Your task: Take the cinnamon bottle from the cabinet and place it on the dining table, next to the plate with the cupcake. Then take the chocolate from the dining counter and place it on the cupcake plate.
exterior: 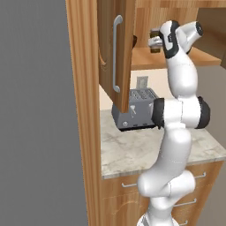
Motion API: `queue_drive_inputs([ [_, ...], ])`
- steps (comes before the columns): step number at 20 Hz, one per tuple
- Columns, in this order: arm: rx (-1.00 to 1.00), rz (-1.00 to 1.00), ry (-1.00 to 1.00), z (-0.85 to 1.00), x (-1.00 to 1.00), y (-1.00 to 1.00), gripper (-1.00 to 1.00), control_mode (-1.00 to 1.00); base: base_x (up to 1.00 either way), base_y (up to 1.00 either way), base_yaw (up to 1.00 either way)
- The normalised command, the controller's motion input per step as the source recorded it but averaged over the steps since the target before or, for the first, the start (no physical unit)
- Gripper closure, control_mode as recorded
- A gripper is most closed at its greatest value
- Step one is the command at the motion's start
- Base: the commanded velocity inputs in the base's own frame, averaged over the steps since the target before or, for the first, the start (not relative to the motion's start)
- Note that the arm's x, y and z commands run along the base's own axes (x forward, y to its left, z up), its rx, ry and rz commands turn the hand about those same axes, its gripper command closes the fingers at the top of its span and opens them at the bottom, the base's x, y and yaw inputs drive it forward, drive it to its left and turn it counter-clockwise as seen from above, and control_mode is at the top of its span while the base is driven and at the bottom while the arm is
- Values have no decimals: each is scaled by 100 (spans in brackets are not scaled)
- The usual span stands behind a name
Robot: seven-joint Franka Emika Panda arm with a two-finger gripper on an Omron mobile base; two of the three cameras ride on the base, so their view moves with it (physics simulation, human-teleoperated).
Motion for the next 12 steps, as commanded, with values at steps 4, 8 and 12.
queue_drive_inputs([
  [4, 1, 0, -11, -1, -66, 21, 100, -100, 0, 0, 0],
  [8, 0, 0, -14, 0, -80, 22, 100, -100, 0, 0, 0],
  [12, 0, 0, -20, -1, -88, 24, 100, -100, 0, 0, 0],
])
